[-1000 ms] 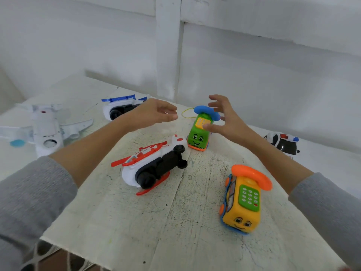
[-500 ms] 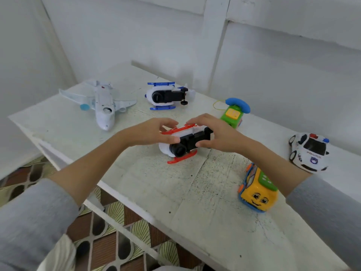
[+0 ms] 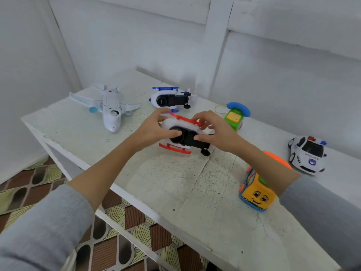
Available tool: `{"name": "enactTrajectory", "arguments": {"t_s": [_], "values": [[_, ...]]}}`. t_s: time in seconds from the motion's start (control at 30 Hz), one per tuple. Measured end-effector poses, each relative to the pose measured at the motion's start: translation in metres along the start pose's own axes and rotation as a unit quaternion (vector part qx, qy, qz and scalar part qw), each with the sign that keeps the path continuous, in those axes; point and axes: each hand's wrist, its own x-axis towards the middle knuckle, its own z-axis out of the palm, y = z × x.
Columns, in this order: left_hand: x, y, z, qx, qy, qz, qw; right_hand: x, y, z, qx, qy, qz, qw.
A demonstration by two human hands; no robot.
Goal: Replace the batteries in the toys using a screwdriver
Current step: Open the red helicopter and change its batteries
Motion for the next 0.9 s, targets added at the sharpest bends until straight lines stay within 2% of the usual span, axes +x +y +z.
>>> {"name": "enactTrajectory", "arguments": {"t_s": [0.17, 0.37, 0.43, 0.57, 0.7, 0.77, 0.9], "values": [[0.009, 0.032, -0.011, -0.08, 0.046, 0.053, 0.994, 0.0, -0.018, -0.016, 0.079, 0.068, 0.014, 0.994], [0.023, 0.066, -0.007, -0.119, 0.068, 0.106, 0.985, -0.004, -0.035, -0.033, 0.192, 0.072, 0.022, 0.979], [0.028, 0.073, -0.003, -0.12, 0.068, 0.119, 0.983, -0.008, -0.039, -0.037, 0.18, 0.072, 0.006, 0.981], [0.033, 0.089, 0.01, -0.138, 0.054, 0.137, 0.979, -0.017, -0.042, -0.052, 0.136, 0.059, -0.01, 0.989], [0.037, 0.108, 0.031, -0.154, 0.038, 0.16, 0.974, -0.034, -0.036, -0.067, 0.194, 0.058, 0.009, 0.979], [0.039, 0.117, 0.046, -0.153, 0.022, 0.184, 0.971, -0.046, -0.032, -0.075, 0.232, 0.083, 0.028, 0.969], [0.036, 0.133, 0.081, -0.14, -0.027, 0.251, 0.957, -0.078, -0.023, -0.092, 0.237, 0.167, 0.056, 0.956]]}}
